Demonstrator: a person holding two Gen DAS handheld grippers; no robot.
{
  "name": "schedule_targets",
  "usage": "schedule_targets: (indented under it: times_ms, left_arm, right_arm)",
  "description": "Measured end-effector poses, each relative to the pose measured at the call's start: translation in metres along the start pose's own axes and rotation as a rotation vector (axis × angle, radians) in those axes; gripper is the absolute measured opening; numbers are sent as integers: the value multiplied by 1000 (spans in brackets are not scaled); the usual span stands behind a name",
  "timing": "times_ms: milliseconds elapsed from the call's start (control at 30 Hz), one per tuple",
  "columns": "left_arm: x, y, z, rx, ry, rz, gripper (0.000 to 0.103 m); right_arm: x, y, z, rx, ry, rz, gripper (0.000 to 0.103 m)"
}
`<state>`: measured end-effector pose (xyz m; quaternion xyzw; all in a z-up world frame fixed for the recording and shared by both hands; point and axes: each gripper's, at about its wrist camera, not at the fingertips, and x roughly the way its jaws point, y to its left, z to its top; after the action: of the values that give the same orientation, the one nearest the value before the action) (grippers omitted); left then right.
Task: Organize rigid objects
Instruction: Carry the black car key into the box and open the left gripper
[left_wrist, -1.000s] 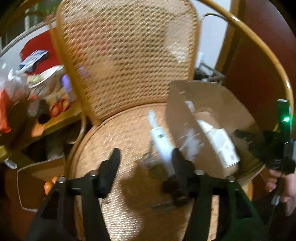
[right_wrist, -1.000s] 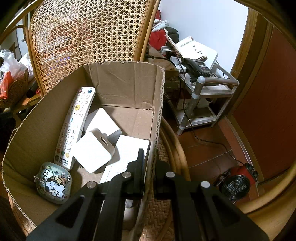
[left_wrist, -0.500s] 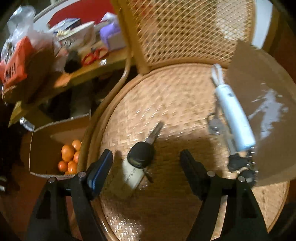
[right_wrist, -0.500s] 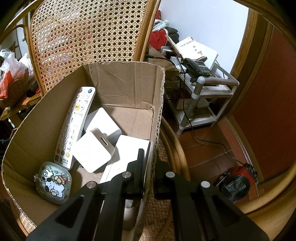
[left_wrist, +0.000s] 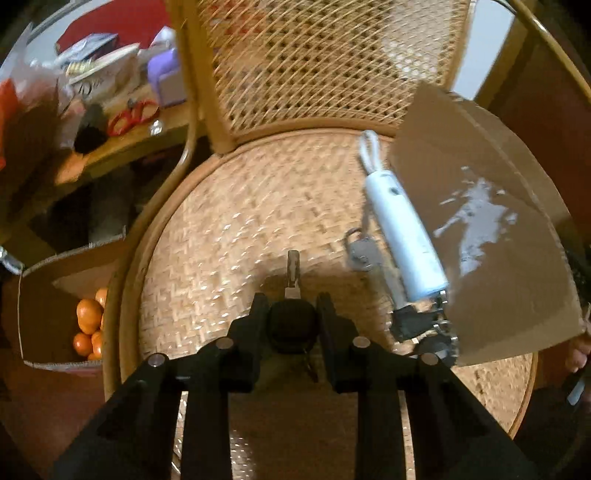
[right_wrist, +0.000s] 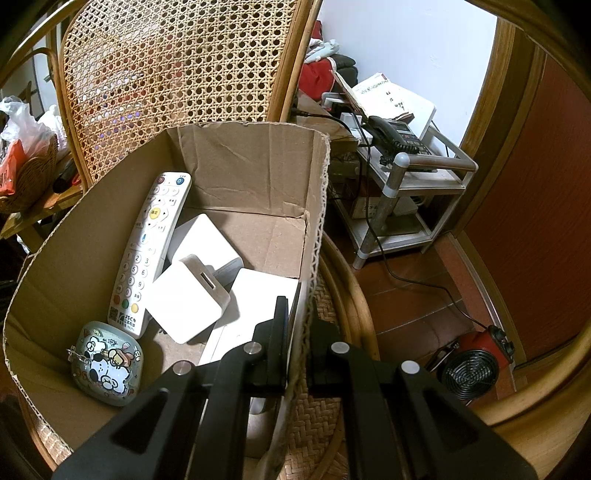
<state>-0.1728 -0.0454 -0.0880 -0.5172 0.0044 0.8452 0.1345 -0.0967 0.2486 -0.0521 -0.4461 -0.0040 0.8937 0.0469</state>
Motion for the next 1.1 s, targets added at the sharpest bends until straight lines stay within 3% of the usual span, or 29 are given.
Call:
schedule_targets:
  times_ms: [600, 1100]
  left_arm:
    - [-42, -34, 26, 108, -122, -64, 25]
    - [-68, -59, 37, 154, -217, -57, 25]
  right_arm:
    - [0, 0, 0, 0, 0, 0, 8]
    - [0, 0, 0, -1, 0, 0, 8]
